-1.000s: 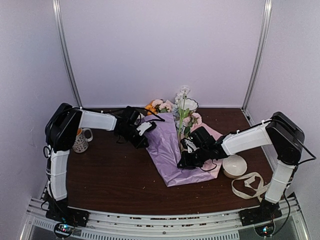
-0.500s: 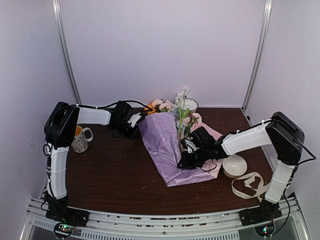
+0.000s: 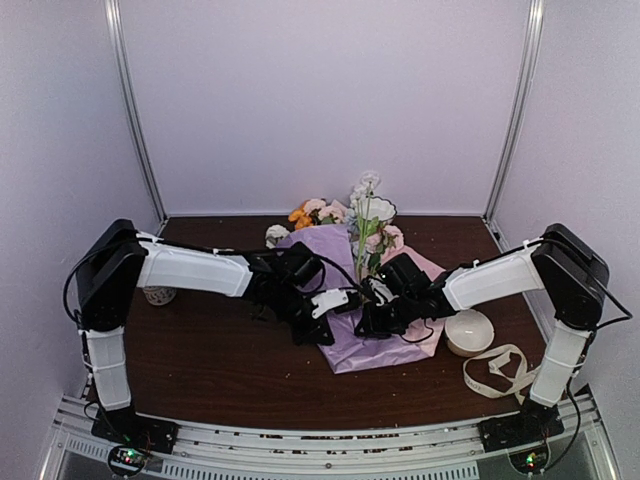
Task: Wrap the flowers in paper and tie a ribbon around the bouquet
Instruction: Press the fold line on the 2/3-folded wrapping paper.
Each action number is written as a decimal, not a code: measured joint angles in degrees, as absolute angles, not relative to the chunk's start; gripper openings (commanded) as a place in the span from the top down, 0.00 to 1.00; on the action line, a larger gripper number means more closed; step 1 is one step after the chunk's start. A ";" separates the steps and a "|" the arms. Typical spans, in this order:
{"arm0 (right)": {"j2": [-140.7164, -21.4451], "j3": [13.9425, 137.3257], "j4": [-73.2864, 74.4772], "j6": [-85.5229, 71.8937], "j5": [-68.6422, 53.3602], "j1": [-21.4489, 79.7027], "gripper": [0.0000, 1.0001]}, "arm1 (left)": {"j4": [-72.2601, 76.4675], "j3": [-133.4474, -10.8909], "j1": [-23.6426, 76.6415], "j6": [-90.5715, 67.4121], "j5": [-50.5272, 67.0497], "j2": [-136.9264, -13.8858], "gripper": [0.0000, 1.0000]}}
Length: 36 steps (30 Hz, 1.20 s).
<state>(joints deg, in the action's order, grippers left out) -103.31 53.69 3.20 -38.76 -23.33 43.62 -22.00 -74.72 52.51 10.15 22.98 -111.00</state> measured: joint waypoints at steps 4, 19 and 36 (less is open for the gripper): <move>-103.31 53.74 3.14 -38.81 -23.33 43.62 1.00 | -27.53 -77.97 52.45 11.27 22.83 -115.83 0.84; -102.06 50.15 -2.46 -42.74 -25.82 43.35 0.79 | -37.26 -87.70 51.33 11.86 27.31 -123.33 0.83; -101.30 44.36 -11.29 -49.28 -31.55 43.99 1.00 | -35.97 -86.21 50.24 11.38 30.24 -123.35 0.85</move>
